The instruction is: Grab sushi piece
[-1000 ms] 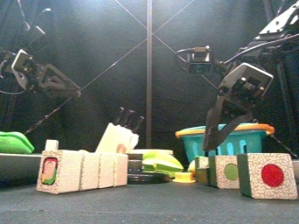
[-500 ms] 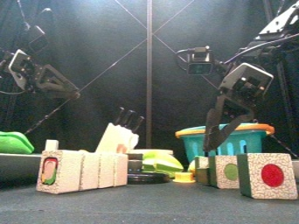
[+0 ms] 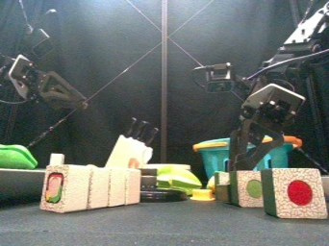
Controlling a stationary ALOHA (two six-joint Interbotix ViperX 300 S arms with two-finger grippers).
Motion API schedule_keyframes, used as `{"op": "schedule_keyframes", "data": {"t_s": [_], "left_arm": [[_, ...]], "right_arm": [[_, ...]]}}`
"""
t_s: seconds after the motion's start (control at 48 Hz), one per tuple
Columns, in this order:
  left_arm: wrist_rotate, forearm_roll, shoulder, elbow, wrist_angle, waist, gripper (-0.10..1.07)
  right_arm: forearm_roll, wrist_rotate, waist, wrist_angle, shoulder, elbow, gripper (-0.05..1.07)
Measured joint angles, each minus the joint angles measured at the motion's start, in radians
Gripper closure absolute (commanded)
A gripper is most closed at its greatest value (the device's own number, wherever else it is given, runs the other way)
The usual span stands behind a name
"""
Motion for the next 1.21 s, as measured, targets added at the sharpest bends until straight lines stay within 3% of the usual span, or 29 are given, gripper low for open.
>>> {"op": "schedule_keyframes", "data": {"t_s": [0.188,0.542,1.208], "left_arm": [[0.0,0.002,0.0,0.0,0.0,0.0,0.21],[0.0,0.0,0.0,0.0,0.002,-0.002,0.21],[0.0,0.0,0.0,0.0,0.009,-0.002,0.21]], "right_arm": [[-0.002,0.0,-0.002,0.002,0.008,0.0,0.26],[-0.003,0.0,-0.002,0.011,0.009,0.0,0.47],[-0.012,-0.002,0.002,0.086,-0.035,-0.008,0.48]]}}
